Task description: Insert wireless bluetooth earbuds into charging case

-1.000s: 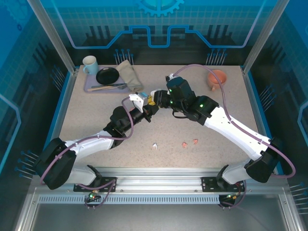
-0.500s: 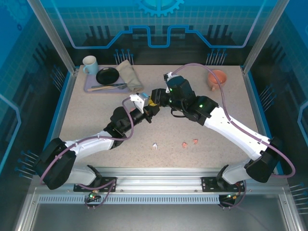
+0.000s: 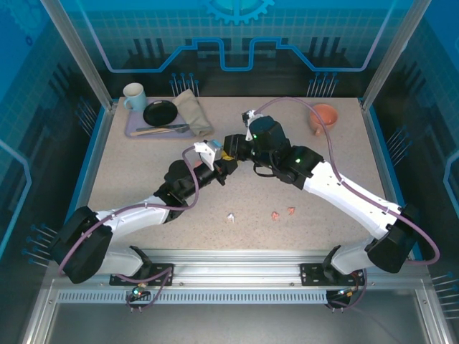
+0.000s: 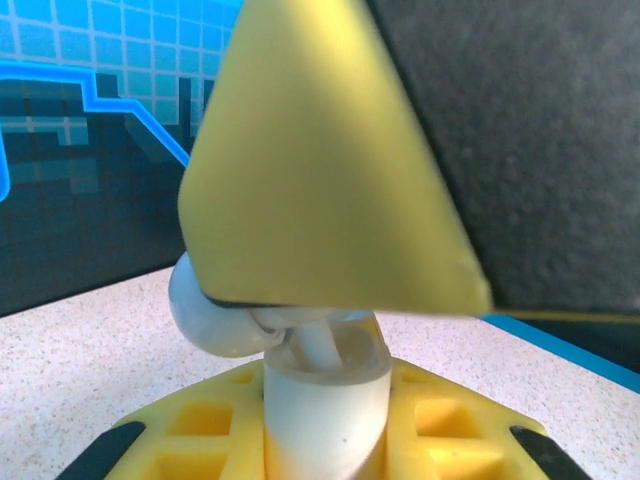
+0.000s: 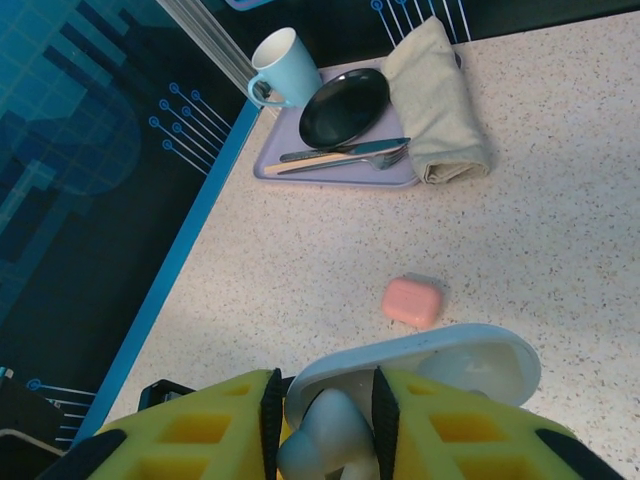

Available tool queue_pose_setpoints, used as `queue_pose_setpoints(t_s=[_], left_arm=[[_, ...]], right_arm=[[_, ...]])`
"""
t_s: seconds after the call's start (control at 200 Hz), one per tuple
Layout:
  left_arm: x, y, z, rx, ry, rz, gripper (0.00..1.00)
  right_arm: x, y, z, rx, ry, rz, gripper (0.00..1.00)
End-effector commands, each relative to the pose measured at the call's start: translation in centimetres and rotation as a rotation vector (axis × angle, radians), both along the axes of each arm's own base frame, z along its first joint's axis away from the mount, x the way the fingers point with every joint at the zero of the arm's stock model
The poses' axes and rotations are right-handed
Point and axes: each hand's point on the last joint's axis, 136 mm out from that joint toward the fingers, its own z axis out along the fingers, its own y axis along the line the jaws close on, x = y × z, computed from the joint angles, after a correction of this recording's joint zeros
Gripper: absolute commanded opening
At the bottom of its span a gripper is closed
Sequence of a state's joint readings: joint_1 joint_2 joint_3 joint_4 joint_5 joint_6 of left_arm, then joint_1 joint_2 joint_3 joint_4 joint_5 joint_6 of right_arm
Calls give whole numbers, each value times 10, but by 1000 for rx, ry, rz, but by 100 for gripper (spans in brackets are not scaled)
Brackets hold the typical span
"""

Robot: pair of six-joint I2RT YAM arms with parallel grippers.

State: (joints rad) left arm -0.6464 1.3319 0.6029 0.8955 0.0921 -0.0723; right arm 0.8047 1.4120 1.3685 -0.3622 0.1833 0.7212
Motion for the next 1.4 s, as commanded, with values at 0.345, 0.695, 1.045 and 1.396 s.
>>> queue_pose_setpoints(t_s=[0.345,0.695,1.045,1.396], left_arm=[[-10,6,31,-40,-96,-1,0],[-12,8,42,-49,-122,1,0],[-13,5,41,-48,-114,-13,0],[-18,6,40,-24,-113,-38,0]], right_arm=[[-10,-21,-5,-20,0,-27,26],[-15,-25,-3,30,-26,24,25],[-13,-12,18,65,-101,124,22],[-22,-5,29,-169,-188,330,15]])
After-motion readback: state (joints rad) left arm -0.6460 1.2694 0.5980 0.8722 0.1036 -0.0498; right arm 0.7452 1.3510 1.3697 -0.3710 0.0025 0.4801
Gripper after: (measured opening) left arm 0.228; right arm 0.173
